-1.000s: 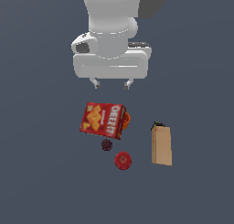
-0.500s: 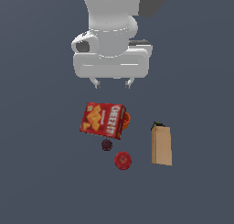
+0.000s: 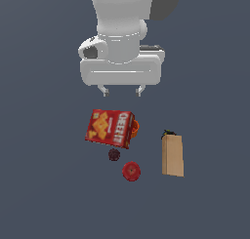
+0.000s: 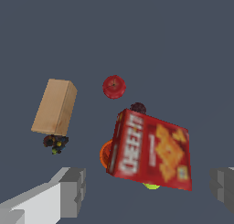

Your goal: Pick up a designated object from a clutter of objects.

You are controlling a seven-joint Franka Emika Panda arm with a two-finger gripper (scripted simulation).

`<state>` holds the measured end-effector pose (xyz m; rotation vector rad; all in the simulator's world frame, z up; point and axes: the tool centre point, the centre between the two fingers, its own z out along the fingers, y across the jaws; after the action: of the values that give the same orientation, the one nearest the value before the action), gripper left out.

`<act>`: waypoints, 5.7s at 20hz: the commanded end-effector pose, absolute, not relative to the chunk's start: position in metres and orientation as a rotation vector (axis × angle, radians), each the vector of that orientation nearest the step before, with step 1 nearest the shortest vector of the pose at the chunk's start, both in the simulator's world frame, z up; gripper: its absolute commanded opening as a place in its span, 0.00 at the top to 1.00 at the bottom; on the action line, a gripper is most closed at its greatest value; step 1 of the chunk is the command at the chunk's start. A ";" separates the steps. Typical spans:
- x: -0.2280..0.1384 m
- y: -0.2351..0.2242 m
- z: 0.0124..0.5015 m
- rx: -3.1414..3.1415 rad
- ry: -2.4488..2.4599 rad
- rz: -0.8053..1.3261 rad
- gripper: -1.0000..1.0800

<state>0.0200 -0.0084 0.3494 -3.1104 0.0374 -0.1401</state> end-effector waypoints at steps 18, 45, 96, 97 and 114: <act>0.086 0.106 0.231 -3.132 0.132 -0.059 0.04; 0.096 0.206 0.109 -3.135 0.205 0.001 0.04; 0.074 0.043 0.220 -3.133 0.208 0.002 1.00; 0.072 0.034 0.229 -3.133 0.208 0.002 1.00; 0.057 -0.124 0.377 -3.133 0.207 0.000 1.00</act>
<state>0.0573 -0.1101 0.3589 -3.1317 0.2086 0.0147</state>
